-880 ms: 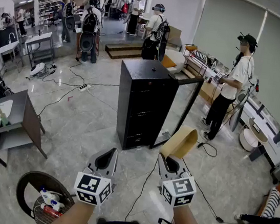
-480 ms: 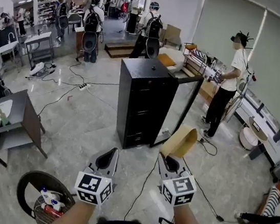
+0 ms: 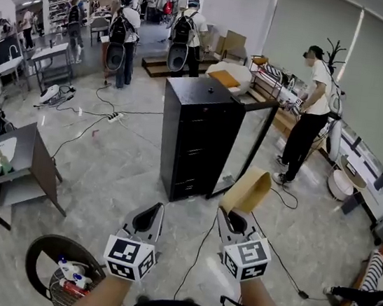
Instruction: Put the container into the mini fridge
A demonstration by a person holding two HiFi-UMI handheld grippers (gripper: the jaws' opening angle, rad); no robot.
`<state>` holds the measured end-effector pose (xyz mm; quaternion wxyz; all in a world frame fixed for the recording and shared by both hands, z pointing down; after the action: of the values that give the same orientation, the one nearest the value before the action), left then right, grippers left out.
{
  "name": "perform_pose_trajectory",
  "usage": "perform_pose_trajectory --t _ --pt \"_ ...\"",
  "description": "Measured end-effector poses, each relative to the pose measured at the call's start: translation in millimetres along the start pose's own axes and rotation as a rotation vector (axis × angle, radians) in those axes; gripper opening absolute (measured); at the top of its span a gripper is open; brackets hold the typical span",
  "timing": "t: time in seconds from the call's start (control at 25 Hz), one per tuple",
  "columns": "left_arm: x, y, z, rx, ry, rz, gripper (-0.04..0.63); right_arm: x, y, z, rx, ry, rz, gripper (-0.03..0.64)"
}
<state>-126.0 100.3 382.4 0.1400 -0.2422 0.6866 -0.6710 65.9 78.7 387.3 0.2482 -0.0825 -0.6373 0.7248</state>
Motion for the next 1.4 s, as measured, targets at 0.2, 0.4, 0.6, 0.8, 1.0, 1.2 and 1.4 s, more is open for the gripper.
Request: perform_pose_trajectory --t 0.2,0.4,0.6,0.8,1.0,1.2,1.4 --pt "10.6 -1.5 -4.2 -0.001 -0.019 -0.008 0.008 12.4 0.0 6.2 0.01 0.005 0.001 0.023" --pt "19.4 -0.3 -7.6 -0.016 -0.043 -0.021 0.008 23.6 2.4 10.1 0.028 0.015 -0.01 0.023" --pt "36.3 -0.5 -16.3 -0.035 -0.055 -0.036 0.008 40.5 1.6 15.4 0.042 0.004 -0.011 0.023" --pt "45.3 -1.5 -15.9 -0.023 -0.101 -0.044 0.008 52.3 1.3 19.1 0.053 -0.013 -0.011 0.023" --pt "52.1 0.3 -8.4 -0.023 -0.129 -0.048 0.008 51.1 -1.0 28.7 0.068 -0.005 0.001 0.023" --pt "55.0 -4.6 12.9 -0.011 -0.114 -0.048 0.008 35.2 -7.5 42.4 0.061 0.013 0.02 0.023" --pt "61.3 0.6 45.7 -0.018 -0.07 -0.015 0.008 6.0 -3.9 68.5 0.032 0.03 0.007 0.023"
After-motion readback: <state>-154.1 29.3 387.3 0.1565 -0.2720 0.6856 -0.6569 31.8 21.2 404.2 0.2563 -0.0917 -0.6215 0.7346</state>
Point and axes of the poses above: the fingertips, and each gripper's own axes: z forward along the fingers, x to its left, y out of its top, the point moved 4 cm from there along -z, backward along the fingers, and after that the axes turned 6 degrees about -y, right-handed, at the moved point
